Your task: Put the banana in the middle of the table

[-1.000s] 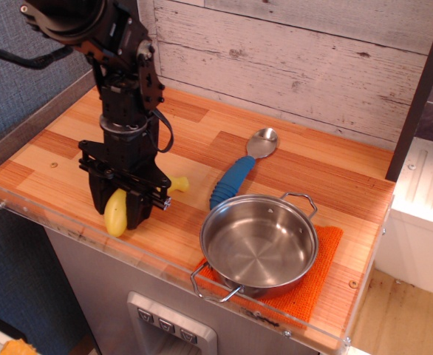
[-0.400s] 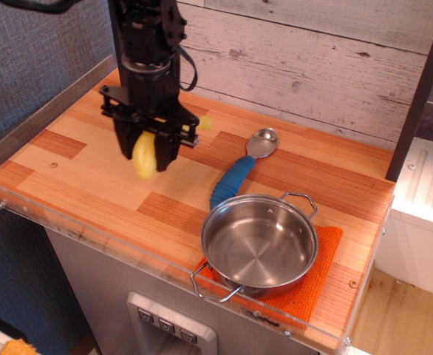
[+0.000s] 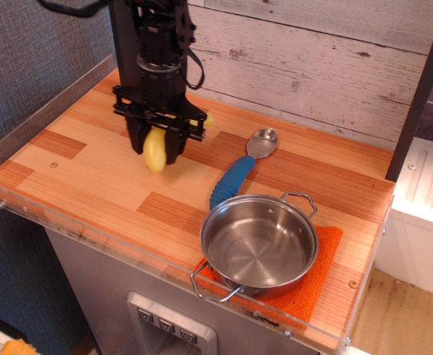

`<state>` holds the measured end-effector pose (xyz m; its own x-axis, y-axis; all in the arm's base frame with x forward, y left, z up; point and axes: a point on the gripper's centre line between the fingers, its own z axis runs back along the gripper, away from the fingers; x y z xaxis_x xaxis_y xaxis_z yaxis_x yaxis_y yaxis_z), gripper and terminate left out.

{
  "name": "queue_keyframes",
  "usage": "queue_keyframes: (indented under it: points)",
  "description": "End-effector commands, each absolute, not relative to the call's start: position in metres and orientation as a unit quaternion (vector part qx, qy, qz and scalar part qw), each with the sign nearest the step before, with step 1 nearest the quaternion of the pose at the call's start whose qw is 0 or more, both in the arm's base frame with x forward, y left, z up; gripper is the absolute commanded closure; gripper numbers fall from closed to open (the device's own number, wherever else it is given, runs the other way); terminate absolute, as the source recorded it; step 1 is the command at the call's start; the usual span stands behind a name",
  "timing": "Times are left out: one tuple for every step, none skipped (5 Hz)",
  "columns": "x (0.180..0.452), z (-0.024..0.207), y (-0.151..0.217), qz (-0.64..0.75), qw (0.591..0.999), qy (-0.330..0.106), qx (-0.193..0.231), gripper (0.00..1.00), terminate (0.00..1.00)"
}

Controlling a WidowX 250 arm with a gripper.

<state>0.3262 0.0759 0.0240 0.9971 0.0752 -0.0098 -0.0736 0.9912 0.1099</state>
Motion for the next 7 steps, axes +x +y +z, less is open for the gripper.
queue_keyframes:
  points:
    - [0.374, 0.025, 0.052, 0.012, 0.998, -0.018, 0.055, 1.00, 0.00]
    - [0.383, 0.025, 0.042, -0.001, 0.998, -0.016, 0.058, 1.00, 0.00]
    - [0.381, 0.032, 0.039, 0.000, 0.998, -0.019, 0.062, 0.00, 0.00]
    - [0.378, 0.042, 0.040, 0.004, 0.998, -0.025, 0.061, 0.00, 0.00]
    - [0.370, 0.067, 0.037, 0.005, 0.997, -0.045, 0.060, 0.00, 0.00]
    - [0.355, 0.095, 0.029, 0.007, 0.996, -0.072, 0.057, 0.00, 0.00]
    - [0.331, 0.108, 0.016, 0.003, 0.996, -0.080, 0.041, 0.00, 0.00]
